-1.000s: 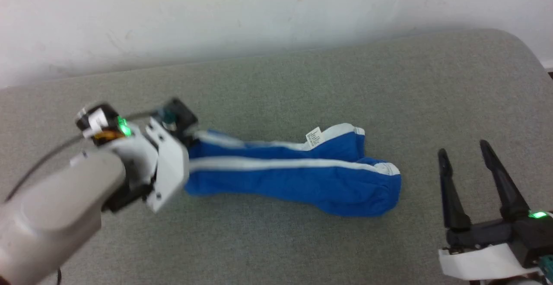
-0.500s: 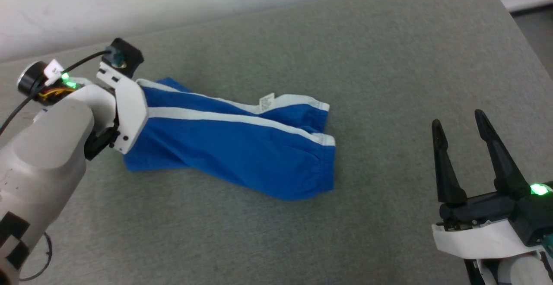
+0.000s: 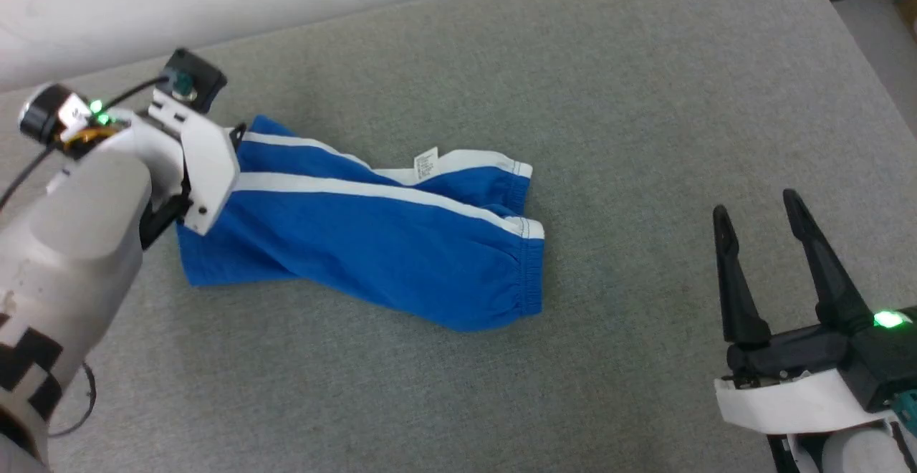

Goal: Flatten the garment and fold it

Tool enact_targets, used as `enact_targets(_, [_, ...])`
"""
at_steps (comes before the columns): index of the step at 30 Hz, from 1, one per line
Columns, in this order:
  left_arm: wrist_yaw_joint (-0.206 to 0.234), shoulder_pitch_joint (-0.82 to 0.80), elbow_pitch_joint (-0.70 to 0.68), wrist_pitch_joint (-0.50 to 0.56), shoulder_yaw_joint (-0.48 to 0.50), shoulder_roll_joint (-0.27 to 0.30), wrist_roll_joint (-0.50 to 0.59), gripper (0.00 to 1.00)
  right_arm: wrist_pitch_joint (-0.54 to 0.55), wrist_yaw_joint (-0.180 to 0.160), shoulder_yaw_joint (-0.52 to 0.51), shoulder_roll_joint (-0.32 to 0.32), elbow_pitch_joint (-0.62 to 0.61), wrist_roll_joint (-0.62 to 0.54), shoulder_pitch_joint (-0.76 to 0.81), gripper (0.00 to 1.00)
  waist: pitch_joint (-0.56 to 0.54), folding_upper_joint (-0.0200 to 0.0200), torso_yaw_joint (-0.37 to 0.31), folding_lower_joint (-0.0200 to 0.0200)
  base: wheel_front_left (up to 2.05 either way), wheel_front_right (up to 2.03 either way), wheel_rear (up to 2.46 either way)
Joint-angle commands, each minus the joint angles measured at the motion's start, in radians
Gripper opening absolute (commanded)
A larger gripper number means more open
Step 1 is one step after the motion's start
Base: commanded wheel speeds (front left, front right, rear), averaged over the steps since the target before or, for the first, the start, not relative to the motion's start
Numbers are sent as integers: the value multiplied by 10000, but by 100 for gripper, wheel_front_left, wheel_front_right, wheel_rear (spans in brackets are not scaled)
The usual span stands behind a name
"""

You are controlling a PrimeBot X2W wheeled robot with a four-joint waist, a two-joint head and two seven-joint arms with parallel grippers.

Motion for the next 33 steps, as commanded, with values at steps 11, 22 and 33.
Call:
enact_targets(11, [-149, -1053, -1772, 2730, -834, 576, -1196, 100, -47, -21, 147, 32, 79, -120, 386, 100, -943, -1, 815, -2, 0, 0, 0])
enact_targets(22, [-152, -681, -3263, 5332, -1288, 1709, -1993, 100, -47, -21, 185, 32, 17, 65, 41, 100, -27, -1, 139, -2, 0, 0, 0])
enact_targets(33, [-153, 18, -3612, 6748, -1354, 2246, -2262, 0, -47, -21, -87, 32, 27, 142, 6, 100, 122, -1, 131, -2, 0, 0, 0])
